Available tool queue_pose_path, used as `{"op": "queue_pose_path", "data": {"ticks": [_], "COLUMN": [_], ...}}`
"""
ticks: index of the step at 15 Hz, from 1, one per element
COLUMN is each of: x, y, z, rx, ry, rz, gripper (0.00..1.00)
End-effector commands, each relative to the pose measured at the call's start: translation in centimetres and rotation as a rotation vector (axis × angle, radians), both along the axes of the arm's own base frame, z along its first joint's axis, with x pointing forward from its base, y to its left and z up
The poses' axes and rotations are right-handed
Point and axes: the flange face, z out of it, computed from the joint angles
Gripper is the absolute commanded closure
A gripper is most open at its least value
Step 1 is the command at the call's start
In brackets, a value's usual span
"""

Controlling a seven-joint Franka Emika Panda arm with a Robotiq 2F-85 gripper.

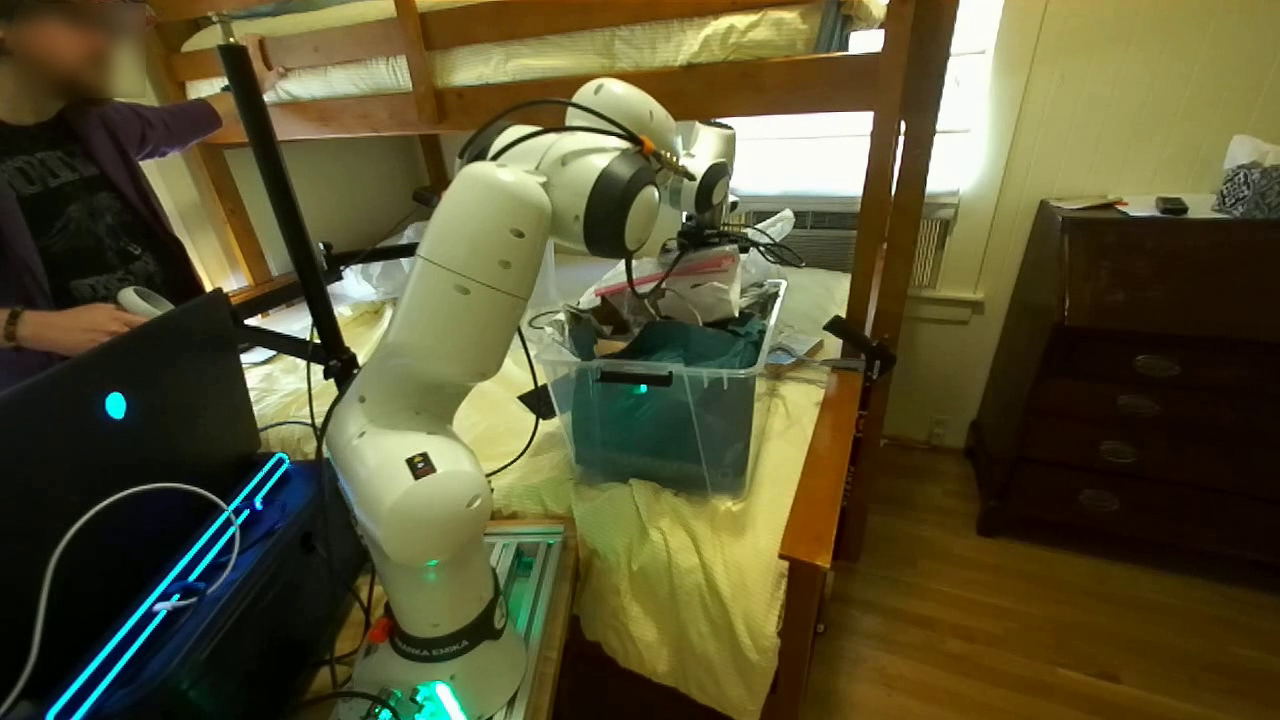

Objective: Remove the circular object with tape from the plastic bag

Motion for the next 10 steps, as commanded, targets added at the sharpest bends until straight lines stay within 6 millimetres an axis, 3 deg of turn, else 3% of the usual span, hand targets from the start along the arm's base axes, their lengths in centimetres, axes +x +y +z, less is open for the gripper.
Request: {"op": "queue_pose_path", "data": {"ticks": [1, 10], "x": [0.3, 2.8], "y": [-0.4, -1.3], "z": [-0.6, -1.1], "rx": [-0.052, -0.071], "ry": [0.004, -0.102], "rz": [-0.024, -0.165], "gripper": [0.00, 0.00]}}
